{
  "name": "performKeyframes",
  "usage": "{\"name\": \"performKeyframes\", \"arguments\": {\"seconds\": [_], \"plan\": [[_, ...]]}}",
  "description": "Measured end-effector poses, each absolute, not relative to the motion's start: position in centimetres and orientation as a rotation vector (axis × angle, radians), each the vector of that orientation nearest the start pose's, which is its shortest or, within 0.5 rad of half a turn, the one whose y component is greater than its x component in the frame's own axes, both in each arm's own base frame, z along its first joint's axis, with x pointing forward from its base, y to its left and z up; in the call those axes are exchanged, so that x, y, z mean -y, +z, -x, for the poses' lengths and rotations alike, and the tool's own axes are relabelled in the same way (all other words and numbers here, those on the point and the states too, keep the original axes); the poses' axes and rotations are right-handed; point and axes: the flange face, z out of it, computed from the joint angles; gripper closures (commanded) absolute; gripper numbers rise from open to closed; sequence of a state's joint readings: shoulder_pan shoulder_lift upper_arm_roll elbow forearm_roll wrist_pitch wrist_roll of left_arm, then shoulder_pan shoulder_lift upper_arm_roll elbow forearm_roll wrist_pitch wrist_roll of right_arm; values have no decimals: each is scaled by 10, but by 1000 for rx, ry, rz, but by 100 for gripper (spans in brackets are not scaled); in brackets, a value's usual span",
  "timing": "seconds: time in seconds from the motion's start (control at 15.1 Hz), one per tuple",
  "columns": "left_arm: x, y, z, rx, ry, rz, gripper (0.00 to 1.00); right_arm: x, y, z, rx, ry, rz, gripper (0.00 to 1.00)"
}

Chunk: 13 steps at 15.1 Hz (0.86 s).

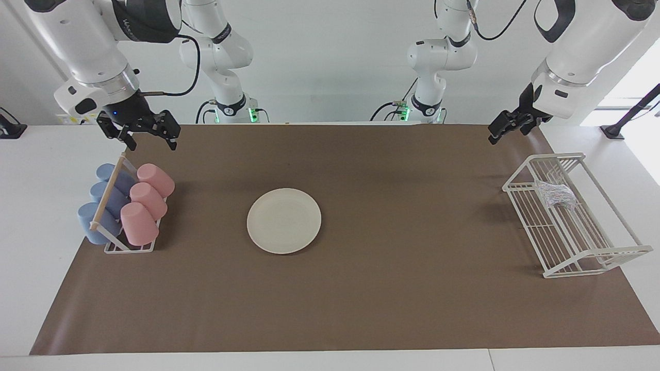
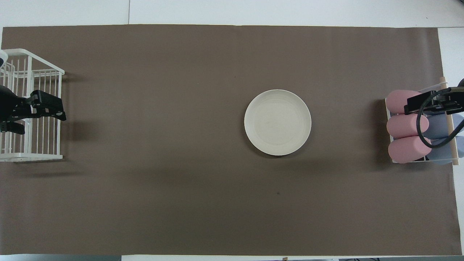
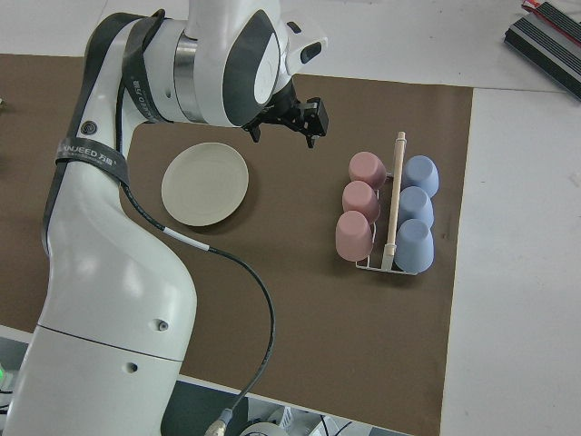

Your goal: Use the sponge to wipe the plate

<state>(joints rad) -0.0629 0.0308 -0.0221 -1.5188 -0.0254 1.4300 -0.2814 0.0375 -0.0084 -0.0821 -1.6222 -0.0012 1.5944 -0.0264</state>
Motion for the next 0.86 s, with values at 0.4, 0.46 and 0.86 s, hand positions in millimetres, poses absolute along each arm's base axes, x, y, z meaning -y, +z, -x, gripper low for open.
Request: {"name": "performKeyframes", "arguments": {"seconds": [0.4, 0.46, 0.86], "plan": [[48, 622, -532, 260, 202, 3129, 0, 25, 607, -552, -28, 30, 3141, 0], [47, 623, -531, 264, 199, 3132, 0, 25, 607, -552, -28, 30, 3141, 0], [42, 623, -531, 151, 190, 3171, 0, 25, 607, -552, -28, 30, 3141, 0]]}}
